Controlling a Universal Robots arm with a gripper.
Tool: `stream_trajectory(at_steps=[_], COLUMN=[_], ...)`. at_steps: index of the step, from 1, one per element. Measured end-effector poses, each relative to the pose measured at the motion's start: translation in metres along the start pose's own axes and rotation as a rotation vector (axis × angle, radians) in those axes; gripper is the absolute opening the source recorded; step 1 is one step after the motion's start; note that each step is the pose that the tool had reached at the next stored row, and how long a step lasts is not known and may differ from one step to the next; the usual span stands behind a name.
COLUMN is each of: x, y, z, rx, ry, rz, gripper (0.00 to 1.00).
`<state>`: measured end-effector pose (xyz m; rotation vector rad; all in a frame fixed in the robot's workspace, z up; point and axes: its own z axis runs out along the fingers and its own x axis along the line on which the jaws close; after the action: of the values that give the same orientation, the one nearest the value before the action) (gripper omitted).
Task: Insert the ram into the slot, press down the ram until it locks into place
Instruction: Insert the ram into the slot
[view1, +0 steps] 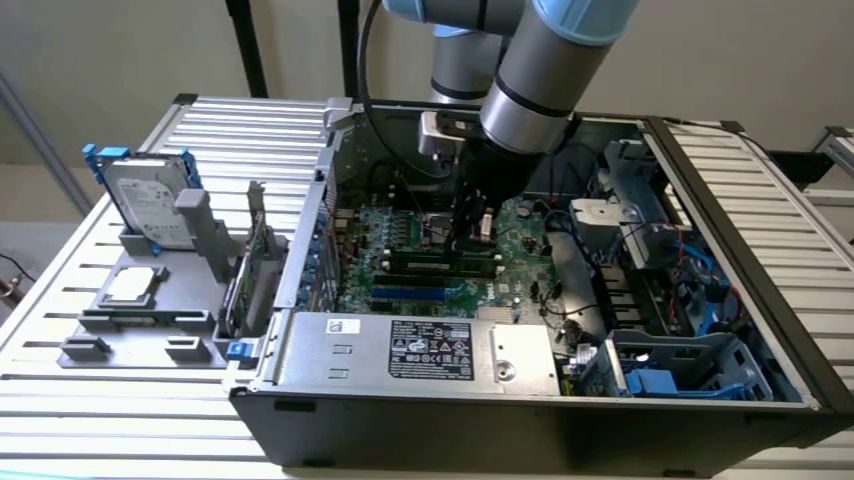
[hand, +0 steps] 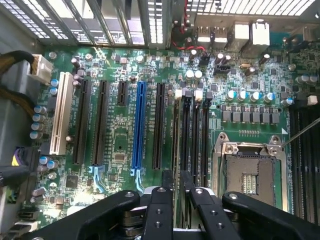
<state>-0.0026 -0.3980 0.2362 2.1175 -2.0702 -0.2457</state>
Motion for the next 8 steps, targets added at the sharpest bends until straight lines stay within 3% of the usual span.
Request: stream_trajectory(at_steps=[4, 6, 8], x=[0.0, 0.0, -0.001], y=[0.0124, 0.0169, 0.0183], z=[-0.0004, -0.0021, -0.0043], rx=[0.0049, 0.0096, 0.0154], ry=[0.0002, 0.0001, 0.0003], rz=[0.0, 0.0, 0.0], gripper=[0.19, 0.1, 0.1])
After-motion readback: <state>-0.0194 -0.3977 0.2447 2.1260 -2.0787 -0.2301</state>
